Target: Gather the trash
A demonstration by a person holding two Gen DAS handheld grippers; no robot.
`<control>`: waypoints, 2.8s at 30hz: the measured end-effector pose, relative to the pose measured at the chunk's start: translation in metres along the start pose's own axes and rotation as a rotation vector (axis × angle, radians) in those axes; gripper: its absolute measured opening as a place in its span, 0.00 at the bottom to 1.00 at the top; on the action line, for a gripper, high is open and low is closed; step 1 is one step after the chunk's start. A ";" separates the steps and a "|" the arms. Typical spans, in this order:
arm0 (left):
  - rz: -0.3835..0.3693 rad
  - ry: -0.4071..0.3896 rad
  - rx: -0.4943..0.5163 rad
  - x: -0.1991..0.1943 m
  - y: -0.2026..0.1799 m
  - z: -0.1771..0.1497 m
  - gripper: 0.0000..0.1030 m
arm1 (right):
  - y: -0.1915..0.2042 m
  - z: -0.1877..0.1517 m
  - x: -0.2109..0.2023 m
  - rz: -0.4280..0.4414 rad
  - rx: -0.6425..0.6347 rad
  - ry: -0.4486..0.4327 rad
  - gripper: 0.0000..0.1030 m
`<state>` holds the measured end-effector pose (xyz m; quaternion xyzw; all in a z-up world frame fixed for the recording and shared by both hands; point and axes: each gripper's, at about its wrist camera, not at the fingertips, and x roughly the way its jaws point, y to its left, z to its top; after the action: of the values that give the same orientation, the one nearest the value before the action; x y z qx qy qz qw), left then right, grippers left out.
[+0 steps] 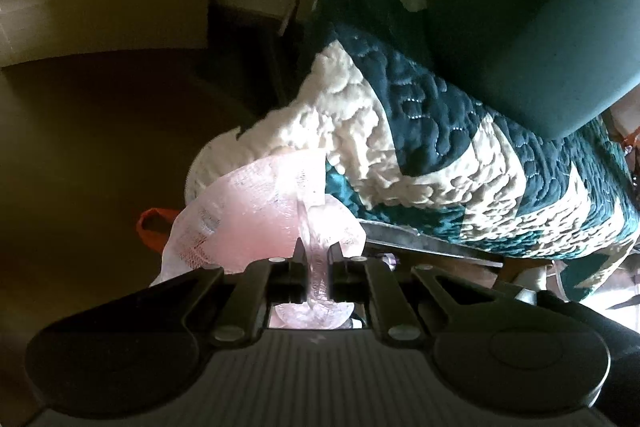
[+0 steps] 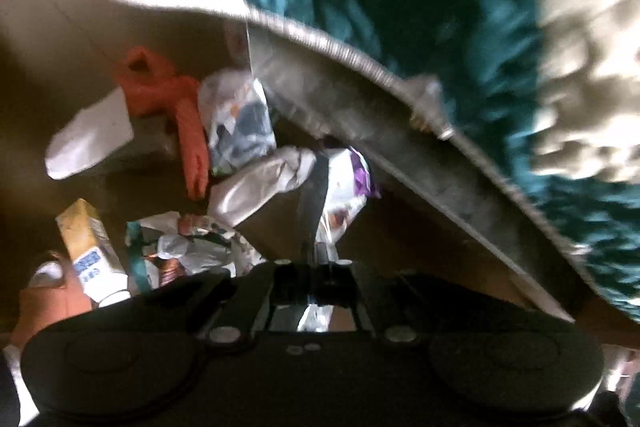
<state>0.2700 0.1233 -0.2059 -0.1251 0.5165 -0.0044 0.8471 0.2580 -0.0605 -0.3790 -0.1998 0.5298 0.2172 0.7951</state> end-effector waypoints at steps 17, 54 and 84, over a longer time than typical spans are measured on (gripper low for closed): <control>0.056 -0.154 0.030 -0.040 -0.011 -0.006 0.08 | -0.023 0.013 -0.181 0.178 0.077 -0.231 0.14; -0.022 -0.077 0.011 -0.020 -0.005 0.004 0.08 | -0.023 -0.014 0.053 0.148 0.051 -0.064 0.54; -0.055 0.030 -0.081 0.019 0.019 0.006 0.08 | -0.041 0.036 0.164 -0.018 0.584 0.016 0.54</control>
<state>0.2821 0.1404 -0.2244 -0.1735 0.5254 -0.0085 0.8330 0.3644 -0.0527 -0.5146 0.0313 0.5744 0.0469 0.8166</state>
